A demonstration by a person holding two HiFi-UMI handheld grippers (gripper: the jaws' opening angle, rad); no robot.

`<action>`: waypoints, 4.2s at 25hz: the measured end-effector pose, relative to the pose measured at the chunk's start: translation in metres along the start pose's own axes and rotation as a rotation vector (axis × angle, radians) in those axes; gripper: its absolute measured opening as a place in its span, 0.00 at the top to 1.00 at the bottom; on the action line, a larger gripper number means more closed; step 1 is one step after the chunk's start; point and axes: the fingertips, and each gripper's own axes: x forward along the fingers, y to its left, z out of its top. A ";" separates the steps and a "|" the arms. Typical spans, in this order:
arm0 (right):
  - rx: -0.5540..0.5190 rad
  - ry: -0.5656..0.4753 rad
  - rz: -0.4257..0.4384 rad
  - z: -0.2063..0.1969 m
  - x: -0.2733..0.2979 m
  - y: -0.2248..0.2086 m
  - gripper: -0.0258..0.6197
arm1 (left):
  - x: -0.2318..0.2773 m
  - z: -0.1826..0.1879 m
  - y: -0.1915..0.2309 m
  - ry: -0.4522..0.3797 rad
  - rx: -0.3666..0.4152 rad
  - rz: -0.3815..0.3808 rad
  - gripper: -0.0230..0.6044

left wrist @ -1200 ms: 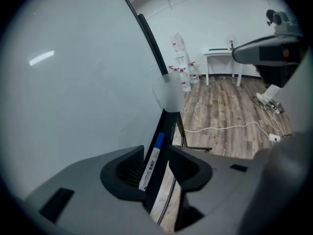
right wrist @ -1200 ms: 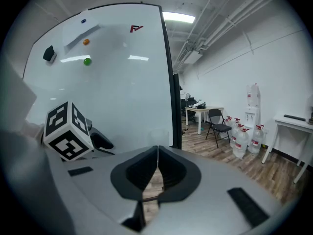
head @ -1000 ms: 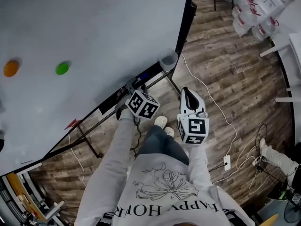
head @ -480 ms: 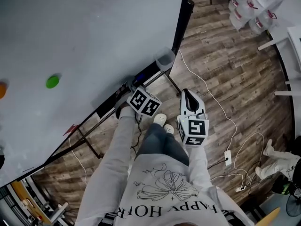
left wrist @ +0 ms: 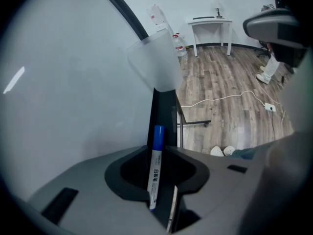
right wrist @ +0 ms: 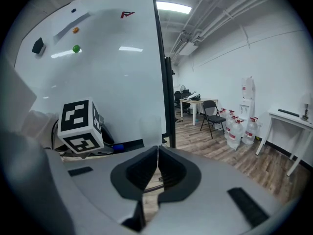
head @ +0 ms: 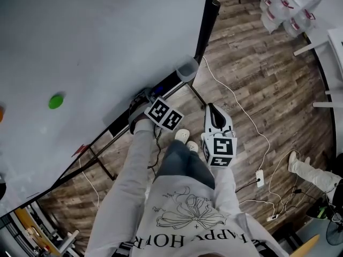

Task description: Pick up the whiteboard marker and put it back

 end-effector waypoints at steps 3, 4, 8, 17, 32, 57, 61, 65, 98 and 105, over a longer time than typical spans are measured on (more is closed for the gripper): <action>0.002 0.002 -0.003 -0.001 0.001 -0.002 0.95 | 0.002 -0.001 -0.002 0.026 0.021 -0.029 0.83; 0.003 0.004 -0.004 -0.002 0.001 -0.003 0.95 | 0.003 -0.002 -0.003 0.033 0.026 -0.034 0.84; 0.010 0.008 -0.007 -0.004 0.001 -0.006 0.95 | 0.005 -0.002 -0.004 0.052 0.044 -0.028 0.86; 0.014 0.017 -0.011 -0.009 0.002 -0.011 0.95 | 0.008 0.001 -0.001 0.040 0.052 0.027 0.87; 0.012 0.000 -0.019 -0.001 -0.002 -0.016 0.95 | -0.007 0.009 0.008 -0.039 -0.019 0.058 0.87; -0.064 -0.154 0.035 0.068 -0.015 0.016 0.95 | -0.137 0.037 0.050 -0.422 -0.300 0.095 0.87; -0.076 -0.180 0.046 0.080 -0.018 0.021 0.95 | -0.159 0.047 0.059 -0.494 -0.333 0.103 0.87; -0.085 -0.202 0.044 0.088 -0.020 0.024 0.95 | -0.171 0.055 0.066 -0.554 -0.362 0.104 0.87; 0.018 -0.090 -0.152 0.045 -0.023 -0.059 0.95 | -0.138 0.172 0.064 -1.071 -0.716 -0.129 0.87; 0.017 -0.050 -0.148 0.033 -0.017 -0.058 0.95 | -0.106 0.164 0.050 -1.001 -0.720 -0.145 0.87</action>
